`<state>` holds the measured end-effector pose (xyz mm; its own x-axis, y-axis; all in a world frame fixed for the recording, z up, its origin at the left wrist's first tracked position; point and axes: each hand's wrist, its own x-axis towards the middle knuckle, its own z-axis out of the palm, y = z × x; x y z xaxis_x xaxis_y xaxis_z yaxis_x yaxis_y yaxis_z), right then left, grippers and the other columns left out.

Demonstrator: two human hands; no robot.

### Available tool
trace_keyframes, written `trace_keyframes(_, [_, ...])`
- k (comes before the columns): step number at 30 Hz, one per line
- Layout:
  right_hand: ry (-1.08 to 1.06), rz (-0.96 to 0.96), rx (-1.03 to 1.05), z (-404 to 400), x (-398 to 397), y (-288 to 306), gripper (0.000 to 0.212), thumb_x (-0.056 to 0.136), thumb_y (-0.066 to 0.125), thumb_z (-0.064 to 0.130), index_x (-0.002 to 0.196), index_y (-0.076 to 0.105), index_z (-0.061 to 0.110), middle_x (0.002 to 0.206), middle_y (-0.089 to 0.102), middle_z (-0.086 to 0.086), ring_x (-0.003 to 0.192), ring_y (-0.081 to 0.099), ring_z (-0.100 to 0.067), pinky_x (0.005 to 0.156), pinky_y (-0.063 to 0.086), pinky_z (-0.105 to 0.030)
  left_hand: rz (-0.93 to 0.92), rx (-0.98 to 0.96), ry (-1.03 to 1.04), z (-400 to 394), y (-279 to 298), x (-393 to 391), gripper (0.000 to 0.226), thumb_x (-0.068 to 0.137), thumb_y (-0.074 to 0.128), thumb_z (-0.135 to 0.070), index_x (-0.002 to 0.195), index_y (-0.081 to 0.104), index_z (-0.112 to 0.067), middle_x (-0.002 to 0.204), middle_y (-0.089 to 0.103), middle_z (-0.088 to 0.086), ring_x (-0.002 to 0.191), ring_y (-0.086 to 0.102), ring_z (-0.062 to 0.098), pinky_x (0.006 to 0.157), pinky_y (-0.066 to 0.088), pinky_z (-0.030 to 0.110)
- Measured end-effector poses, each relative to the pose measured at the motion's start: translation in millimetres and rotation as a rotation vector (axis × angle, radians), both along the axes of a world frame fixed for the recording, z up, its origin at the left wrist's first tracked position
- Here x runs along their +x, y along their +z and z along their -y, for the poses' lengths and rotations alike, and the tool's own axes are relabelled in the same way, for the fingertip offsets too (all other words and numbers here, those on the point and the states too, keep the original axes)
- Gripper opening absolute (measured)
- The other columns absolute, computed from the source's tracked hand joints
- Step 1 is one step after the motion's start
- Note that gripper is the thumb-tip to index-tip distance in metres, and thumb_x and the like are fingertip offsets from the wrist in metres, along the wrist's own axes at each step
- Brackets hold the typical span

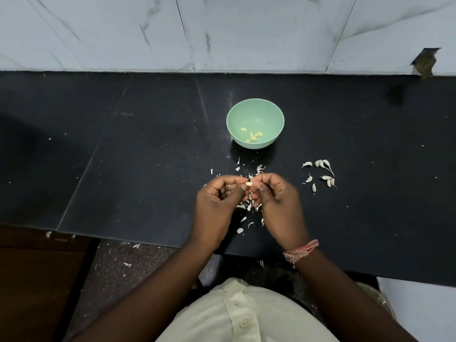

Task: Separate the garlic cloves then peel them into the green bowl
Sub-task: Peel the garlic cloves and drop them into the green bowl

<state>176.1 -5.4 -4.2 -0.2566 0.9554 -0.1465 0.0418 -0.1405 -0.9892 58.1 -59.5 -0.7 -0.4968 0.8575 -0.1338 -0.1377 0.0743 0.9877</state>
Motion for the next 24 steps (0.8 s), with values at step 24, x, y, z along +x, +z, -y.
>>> trace_keyframes(24, [-0.001, 0.059, 0.024, -1.8, -3.7, 2.4, 0.016, 0.102, 0.059, 0.011, 0.091, 0.068, 0.004, 0.070, 0.069, 0.006, 0.061, 0.060, 0.001, 0.060, 0.047, -0.016, 0.405, -0.054, -0.001, -6.2, -3.7, 1.1, 0.011, 0.093, 0.065, -0.003, 0.101, 0.070, 0.003, 0.086, 0.069, 0.015, 0.078, 0.066, 0.016, 0.075, 0.058, 0.024])
